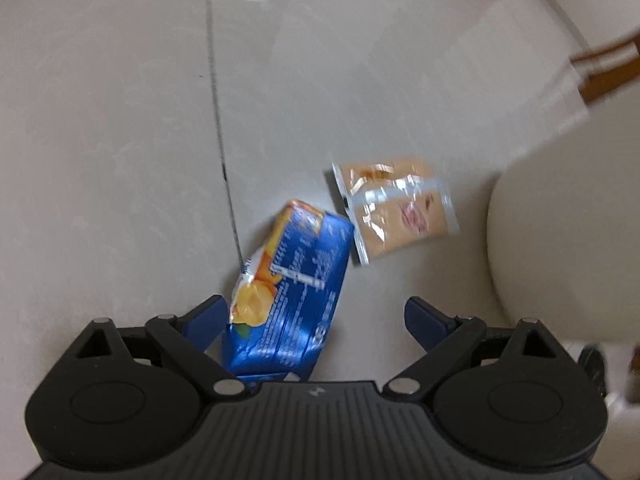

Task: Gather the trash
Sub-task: 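Lower the left tool onto the second blue juice box and grasp it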

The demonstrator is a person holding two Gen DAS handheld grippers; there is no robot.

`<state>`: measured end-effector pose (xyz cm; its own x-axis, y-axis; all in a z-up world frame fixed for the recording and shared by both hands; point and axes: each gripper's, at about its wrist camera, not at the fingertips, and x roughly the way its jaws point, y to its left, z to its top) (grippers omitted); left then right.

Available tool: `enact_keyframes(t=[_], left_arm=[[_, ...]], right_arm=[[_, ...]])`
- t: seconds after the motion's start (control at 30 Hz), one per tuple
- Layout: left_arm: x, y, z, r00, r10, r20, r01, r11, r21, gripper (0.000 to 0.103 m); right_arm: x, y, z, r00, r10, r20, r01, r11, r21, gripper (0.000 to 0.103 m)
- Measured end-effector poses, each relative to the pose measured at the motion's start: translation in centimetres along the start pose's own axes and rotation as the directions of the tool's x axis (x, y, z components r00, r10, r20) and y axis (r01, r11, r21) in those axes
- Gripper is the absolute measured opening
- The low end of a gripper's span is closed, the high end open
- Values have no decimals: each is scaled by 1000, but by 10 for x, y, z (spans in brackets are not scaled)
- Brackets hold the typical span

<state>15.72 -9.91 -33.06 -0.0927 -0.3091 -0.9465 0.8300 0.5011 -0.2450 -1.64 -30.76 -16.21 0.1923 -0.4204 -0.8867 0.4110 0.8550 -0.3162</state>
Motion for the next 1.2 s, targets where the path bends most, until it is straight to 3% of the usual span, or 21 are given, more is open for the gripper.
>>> enact_keyframes(t=[0.13, 0.27, 0.5, 0.9, 1.2], left_arm=[[7, -10, -4, 994, 108, 27, -110, 985, 136, 91], [21, -10, 0, 982, 185, 26, -186, 959, 212, 74], [26, -16, -4, 976, 210, 60, -218, 949, 229, 57], [10, -24, -5, 976, 208, 60, -216, 954, 209, 55], [-30, -41, 2, 976, 199, 87, -213, 952, 218, 54]], right_arm=[[0, 0, 0, 1000, -1, -1, 1, 1000, 3, 22], [0, 1, -1, 1000, -2, 1, 2, 1000, -2, 22], [-1, 0, 0, 1000, -1, 4, 1, 1000, -4, 22], [-1, 1, 0, 1000, -2, 7, 2, 1000, -6, 22], [-1, 0, 0, 1000, 3, 6, -3, 1000, 7, 22]])
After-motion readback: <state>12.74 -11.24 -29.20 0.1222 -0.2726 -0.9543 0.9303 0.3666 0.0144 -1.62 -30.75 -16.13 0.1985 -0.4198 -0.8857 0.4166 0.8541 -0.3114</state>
